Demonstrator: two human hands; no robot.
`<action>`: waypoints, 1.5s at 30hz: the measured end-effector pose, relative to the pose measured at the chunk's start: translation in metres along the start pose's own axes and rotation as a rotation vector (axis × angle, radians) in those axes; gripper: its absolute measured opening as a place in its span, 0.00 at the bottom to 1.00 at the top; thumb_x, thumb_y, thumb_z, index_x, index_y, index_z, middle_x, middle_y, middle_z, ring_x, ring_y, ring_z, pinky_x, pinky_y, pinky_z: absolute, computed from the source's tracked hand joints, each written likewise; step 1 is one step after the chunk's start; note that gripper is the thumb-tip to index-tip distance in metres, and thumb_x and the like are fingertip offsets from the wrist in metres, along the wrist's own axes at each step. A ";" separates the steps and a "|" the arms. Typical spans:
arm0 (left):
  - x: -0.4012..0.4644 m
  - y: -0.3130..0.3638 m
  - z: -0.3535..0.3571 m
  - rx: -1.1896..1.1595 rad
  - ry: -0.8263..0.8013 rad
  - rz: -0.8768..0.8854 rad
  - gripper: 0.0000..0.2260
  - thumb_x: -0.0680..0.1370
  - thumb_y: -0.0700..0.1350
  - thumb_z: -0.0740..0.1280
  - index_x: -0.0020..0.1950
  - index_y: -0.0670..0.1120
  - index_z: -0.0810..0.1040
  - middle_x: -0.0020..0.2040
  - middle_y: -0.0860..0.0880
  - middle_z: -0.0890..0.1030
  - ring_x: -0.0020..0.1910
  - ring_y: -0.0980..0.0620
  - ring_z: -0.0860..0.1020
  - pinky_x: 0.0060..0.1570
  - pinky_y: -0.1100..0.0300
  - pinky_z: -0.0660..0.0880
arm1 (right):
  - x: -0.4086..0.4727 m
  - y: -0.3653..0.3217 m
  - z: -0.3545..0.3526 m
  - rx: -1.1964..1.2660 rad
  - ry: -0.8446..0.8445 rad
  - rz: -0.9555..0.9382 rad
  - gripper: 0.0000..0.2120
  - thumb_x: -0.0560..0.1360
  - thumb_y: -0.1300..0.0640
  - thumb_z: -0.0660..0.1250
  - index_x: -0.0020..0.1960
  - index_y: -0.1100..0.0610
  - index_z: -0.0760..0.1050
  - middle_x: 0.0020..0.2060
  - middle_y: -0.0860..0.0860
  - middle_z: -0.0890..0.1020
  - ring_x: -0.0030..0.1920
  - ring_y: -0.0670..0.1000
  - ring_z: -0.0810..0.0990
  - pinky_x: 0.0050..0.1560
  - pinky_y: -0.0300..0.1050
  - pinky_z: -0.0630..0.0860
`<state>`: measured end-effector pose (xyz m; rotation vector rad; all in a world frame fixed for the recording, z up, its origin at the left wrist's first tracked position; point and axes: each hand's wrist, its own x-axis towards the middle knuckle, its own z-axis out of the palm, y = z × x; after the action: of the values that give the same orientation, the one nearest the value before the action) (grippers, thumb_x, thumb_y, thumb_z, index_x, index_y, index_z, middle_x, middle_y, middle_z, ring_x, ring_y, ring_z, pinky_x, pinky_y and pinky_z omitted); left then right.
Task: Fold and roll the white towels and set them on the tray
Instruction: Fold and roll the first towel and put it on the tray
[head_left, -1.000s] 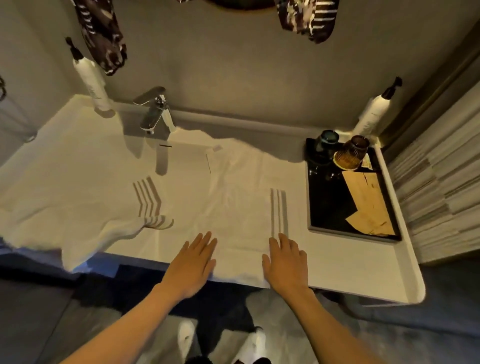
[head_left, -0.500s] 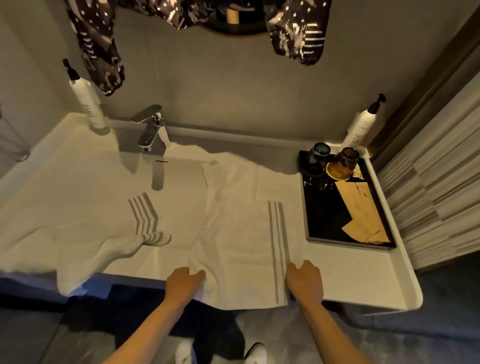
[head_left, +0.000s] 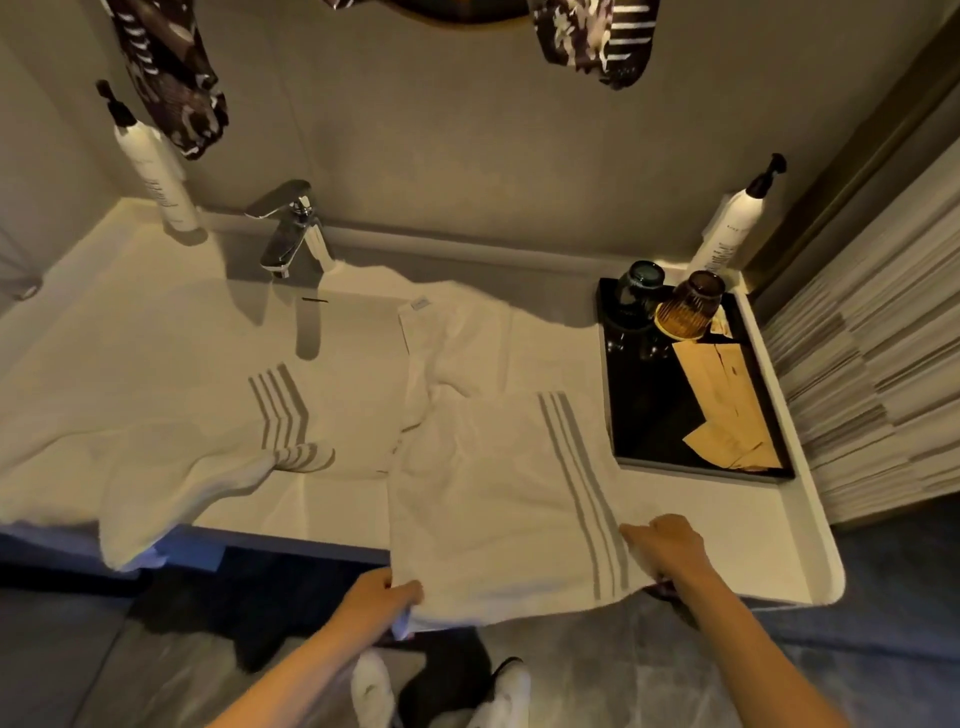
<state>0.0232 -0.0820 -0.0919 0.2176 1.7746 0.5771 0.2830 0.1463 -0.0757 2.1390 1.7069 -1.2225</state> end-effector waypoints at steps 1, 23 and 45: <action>-0.003 0.003 -0.004 -0.001 -0.007 0.003 0.05 0.71 0.40 0.67 0.41 0.39 0.74 0.34 0.36 0.77 0.40 0.44 0.79 0.48 0.53 0.77 | 0.001 0.000 -0.002 -0.018 -0.016 0.003 0.15 0.73 0.48 0.69 0.42 0.62 0.75 0.37 0.57 0.80 0.36 0.55 0.79 0.32 0.42 0.75; 0.094 0.134 -0.054 -0.159 0.366 0.201 0.06 0.73 0.33 0.72 0.48 0.37 0.80 0.37 0.43 0.85 0.42 0.41 0.80 0.36 0.62 0.78 | 0.010 0.008 -0.020 0.066 0.060 -0.317 0.07 0.78 0.55 0.67 0.50 0.58 0.80 0.48 0.49 0.80 0.54 0.54 0.78 0.52 0.45 0.71; -0.008 0.017 0.047 -0.081 0.104 -0.190 0.25 0.75 0.62 0.69 0.54 0.40 0.80 0.48 0.42 0.83 0.44 0.44 0.83 0.43 0.54 0.77 | 0.023 0.009 -0.025 0.475 -0.036 -0.068 0.13 0.71 0.51 0.75 0.42 0.61 0.78 0.44 0.60 0.81 0.48 0.60 0.81 0.52 0.62 0.81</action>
<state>0.0673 -0.0586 -0.0850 -0.0380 1.8436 0.5291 0.3039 0.1744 -0.0780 2.2924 1.6082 -1.8276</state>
